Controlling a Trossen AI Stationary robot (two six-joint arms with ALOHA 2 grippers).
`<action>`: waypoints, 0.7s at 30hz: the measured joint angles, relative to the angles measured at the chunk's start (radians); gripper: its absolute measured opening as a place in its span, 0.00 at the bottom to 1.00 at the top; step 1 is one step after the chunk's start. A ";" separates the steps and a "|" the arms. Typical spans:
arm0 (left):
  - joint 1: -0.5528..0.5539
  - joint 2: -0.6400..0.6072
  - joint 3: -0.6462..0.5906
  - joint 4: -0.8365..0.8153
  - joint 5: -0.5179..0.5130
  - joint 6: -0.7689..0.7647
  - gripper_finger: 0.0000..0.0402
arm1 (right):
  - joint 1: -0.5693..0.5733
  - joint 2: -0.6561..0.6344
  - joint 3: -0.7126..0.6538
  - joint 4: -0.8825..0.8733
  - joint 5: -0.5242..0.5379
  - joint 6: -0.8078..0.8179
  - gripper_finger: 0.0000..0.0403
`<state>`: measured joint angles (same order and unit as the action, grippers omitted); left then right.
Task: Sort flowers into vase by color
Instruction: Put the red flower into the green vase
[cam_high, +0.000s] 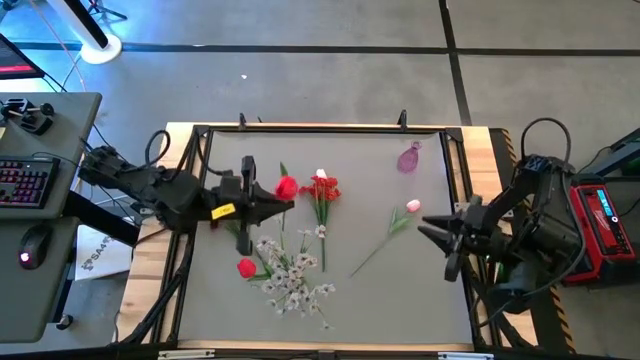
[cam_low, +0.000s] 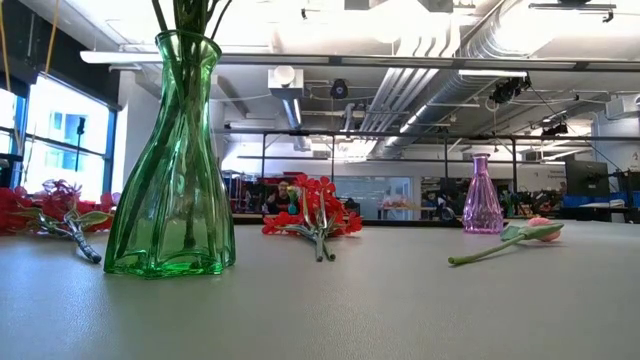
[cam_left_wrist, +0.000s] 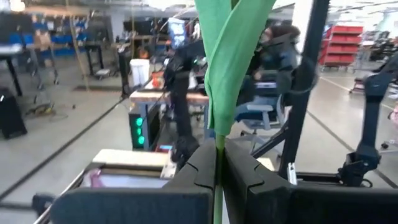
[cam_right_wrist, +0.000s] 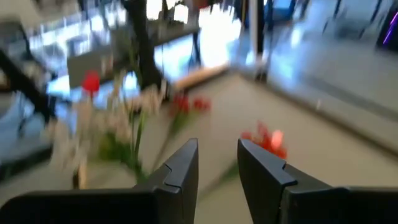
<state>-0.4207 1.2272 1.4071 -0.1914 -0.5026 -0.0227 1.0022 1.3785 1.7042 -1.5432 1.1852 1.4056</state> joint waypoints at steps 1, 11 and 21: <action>0.010 -0.007 0.000 -0.020 -0.001 -0.016 0.00 | -0.004 0.000 0.000 0.000 -0.060 0.000 0.25; 0.127 -0.043 0.000 -0.034 0.343 -0.044 0.00 | -0.022 0.000 0.000 0.074 -0.302 -0.143 0.25; 0.146 -0.013 -0.048 0.036 0.338 -0.079 0.00 | -0.022 0.000 0.000 0.137 -0.332 -0.202 0.25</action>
<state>-0.2749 1.2144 1.3591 -0.1554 -0.1643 -0.1021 0.9798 1.3785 1.7042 -1.4065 0.8533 1.2034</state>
